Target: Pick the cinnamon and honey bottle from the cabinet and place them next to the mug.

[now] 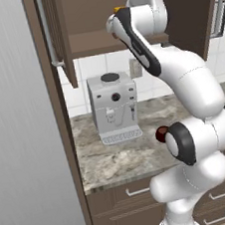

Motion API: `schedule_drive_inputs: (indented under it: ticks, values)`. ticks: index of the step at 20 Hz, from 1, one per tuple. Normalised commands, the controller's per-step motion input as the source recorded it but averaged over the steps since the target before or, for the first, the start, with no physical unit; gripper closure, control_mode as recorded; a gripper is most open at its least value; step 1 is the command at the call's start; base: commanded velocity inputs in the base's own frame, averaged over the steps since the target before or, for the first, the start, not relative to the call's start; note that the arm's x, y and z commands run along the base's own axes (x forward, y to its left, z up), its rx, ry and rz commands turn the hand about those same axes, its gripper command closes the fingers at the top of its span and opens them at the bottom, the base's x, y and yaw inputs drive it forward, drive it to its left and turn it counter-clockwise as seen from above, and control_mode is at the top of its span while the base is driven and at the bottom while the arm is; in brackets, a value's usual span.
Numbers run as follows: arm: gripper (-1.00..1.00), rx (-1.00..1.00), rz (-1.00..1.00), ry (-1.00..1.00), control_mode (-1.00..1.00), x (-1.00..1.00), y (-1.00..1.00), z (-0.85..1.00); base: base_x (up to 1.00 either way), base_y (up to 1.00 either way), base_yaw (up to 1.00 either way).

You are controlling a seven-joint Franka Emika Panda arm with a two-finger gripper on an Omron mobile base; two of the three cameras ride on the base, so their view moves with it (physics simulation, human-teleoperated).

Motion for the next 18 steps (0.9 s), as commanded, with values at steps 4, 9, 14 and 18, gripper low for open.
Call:
schedule_drive_inputs:
  ticks: [4,9,14,18]
  values:
    - [-1.00,0.00,0.01,0.04,-1.00,0.36,0.00,0.01,0.00,0.00,0.00]
    - [-1.00,0.00,-0.01,0.01,-1.00,0.23,0.00,0.05,0.00,0.00,0.00]
    - [-1.00,0.00,-0.02,0.00,-1.00,0.24,0.00,0.21,0.00,0.00,0.00]
    - [-1.00,0.00,-0.02,0.00,-1.00,0.19,0.00,0.14,0.00,0.00,0.00]
